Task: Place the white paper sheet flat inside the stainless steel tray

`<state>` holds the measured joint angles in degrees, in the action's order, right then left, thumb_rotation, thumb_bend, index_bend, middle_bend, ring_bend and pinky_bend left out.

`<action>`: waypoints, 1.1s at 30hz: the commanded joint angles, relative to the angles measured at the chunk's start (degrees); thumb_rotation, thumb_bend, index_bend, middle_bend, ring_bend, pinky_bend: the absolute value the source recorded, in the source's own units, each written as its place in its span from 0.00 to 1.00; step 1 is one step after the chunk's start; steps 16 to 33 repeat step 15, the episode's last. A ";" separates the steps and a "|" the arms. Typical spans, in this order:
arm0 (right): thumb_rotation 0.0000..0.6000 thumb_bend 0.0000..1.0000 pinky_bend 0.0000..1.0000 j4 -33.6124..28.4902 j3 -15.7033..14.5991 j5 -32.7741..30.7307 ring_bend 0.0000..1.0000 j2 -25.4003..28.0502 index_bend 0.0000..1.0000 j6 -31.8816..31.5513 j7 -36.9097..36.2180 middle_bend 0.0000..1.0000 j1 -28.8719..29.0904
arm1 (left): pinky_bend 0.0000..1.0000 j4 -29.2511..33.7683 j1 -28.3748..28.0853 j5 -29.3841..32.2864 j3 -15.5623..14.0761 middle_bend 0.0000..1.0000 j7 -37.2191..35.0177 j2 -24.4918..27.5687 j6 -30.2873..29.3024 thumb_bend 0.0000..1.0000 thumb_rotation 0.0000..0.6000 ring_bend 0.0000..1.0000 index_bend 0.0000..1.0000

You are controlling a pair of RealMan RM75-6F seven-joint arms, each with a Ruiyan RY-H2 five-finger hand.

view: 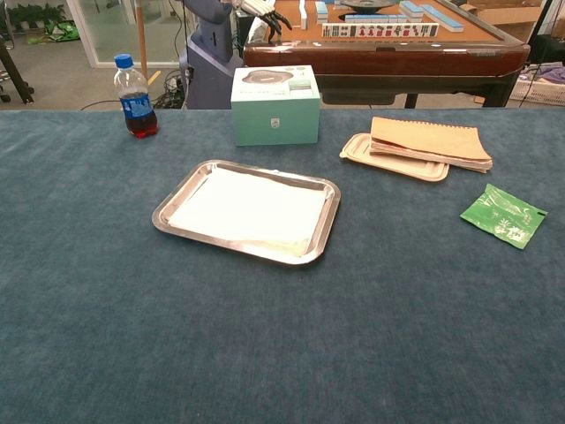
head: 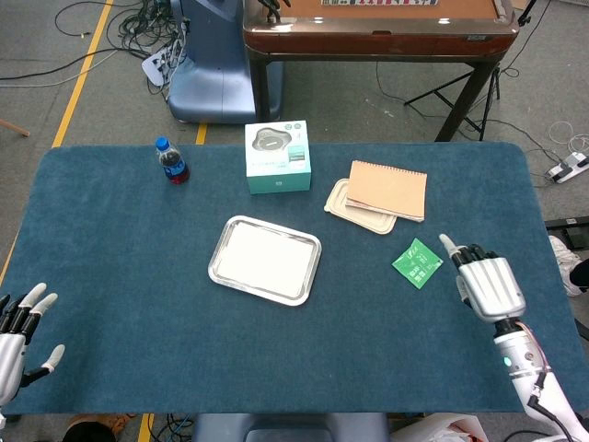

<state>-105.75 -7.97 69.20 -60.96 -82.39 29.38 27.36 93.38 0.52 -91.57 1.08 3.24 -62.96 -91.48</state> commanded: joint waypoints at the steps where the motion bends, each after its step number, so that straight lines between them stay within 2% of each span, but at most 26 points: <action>1: 1.00 0.59 0.49 1.97 -0.45 2.51 0.24 -0.30 0.00 -3.32 -2.14 0.30 -4.00 | 0.00 0.06 -0.28 -0.12 -0.01 0.09 0.13 -0.10 0.27 0.24 1.00 0.10 0.17; 7: 1.00 0.59 0.49 3.45 0.36 5.94 0.24 -0.41 0.00 -6.23 -3.75 0.30 -7.71 | 0.00 0.37 -0.70 -0.50 -0.12 0.09 0.57 -0.40 0.50 0.24 1.00 0.10 0.17; 14: 1.00 0.59 0.49 3.62 1.82 8.44 0.24 -0.20 0.00 -6.74 -4.53 0.30 -9.94 | 0.00 0.47 -1.00 -0.63 -0.19 0.09 0.76 -0.60 0.61 0.24 1.00 0.10 0.17; 33: 1.00 0.59 0.49 3.54 2.04 8.62 0.24 -0.16 0.00 -6.64 -4.57 0.30 -10.12 | 0.00 0.45 -1.02 -0.62 -0.21 0.09 0.77 -0.62 0.63 0.24 1.00 0.10 0.17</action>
